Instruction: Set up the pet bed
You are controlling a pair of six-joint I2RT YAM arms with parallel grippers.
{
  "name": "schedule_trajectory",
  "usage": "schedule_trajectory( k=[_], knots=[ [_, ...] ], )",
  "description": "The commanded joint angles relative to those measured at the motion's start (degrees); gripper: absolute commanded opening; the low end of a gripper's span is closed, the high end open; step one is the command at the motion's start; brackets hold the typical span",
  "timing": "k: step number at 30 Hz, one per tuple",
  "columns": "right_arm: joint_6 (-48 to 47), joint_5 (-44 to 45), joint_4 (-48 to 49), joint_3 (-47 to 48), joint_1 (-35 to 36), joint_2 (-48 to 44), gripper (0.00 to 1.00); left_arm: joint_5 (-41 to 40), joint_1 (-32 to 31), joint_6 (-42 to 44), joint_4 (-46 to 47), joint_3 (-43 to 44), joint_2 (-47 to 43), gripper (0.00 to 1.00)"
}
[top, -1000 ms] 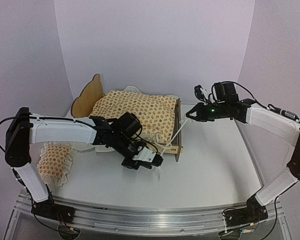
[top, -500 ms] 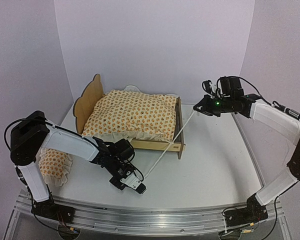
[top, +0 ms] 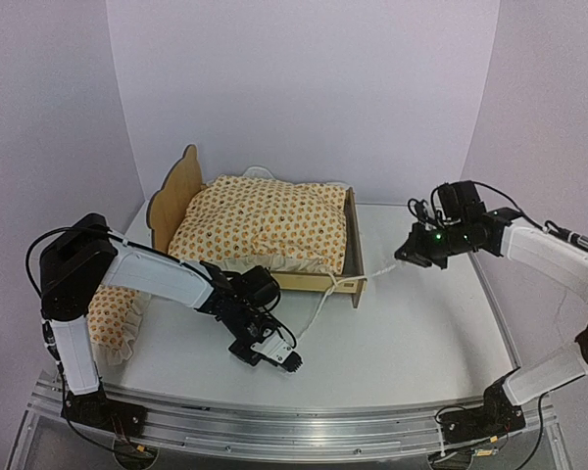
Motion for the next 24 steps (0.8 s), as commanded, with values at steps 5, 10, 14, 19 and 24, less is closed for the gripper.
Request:
schedule_trajectory(
  k=[5, 10, 14, 19, 24],
  knots=[
    [8.6, 2.5, -18.5, -7.2, 0.0, 4.9, 0.5, 2.5, 0.8, -1.2, -9.2, 7.0, -1.9, 0.55],
    [2.0, 8.3, -21.5, 8.2, -0.7, 10.2, 0.82, 5.3, 4.4, -6.6, -19.5, 19.2, -6.3, 0.67],
    [-8.8, 8.3, -20.0, 24.0, 2.2, 14.2, 0.82, 1.6, 12.9, -20.4, -19.9, 28.1, -6.7, 0.78],
    [-9.3, 2.1, -17.7, 32.9, 7.0, 25.0, 0.49, -14.9, 21.2, -27.2, -18.5, 32.5, -4.4, 0.81],
    [-6.2, 4.8, -16.9, 39.7, 10.1, 32.7, 0.63, -19.4, 24.7, -29.7, -21.0, 33.9, -1.0, 0.77]
  ],
)
